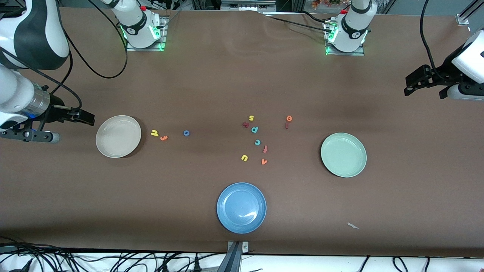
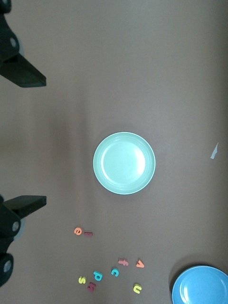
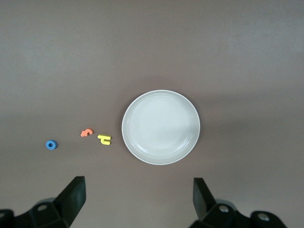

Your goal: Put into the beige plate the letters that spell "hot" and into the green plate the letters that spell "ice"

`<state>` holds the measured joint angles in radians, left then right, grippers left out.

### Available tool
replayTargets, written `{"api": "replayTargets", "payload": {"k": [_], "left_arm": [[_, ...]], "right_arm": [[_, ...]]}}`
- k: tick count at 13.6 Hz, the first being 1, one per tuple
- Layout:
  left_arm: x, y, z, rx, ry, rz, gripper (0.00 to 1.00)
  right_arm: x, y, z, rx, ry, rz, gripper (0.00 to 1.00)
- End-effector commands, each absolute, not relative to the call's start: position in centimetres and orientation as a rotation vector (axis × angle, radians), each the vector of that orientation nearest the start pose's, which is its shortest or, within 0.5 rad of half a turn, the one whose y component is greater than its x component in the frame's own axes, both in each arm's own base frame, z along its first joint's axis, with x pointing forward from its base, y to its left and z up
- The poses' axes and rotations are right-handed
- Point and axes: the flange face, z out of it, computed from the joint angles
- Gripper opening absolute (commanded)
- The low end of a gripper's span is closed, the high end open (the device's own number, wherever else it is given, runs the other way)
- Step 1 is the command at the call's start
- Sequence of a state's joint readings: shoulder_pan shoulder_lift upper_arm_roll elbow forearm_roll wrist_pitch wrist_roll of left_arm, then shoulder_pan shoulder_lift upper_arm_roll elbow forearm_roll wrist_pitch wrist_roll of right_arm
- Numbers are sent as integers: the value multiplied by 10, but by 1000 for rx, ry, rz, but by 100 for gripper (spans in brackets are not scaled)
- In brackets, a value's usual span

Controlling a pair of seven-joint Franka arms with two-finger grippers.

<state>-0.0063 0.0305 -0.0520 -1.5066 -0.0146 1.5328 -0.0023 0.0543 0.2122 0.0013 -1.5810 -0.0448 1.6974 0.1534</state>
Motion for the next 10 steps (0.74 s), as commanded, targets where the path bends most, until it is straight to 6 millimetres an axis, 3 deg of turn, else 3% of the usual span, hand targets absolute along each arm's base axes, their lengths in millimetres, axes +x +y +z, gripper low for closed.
{"api": "replayTargets", "payload": {"k": [1, 10], "left_arm": [[555, -33, 641, -3132, 79, 4, 100], [555, -27, 637, -3131, 62, 28, 100]], "right_arm": [[612, 31, 513, -3189, 152, 146, 99], [612, 43, 513, -3187, 123, 136, 99]]}}
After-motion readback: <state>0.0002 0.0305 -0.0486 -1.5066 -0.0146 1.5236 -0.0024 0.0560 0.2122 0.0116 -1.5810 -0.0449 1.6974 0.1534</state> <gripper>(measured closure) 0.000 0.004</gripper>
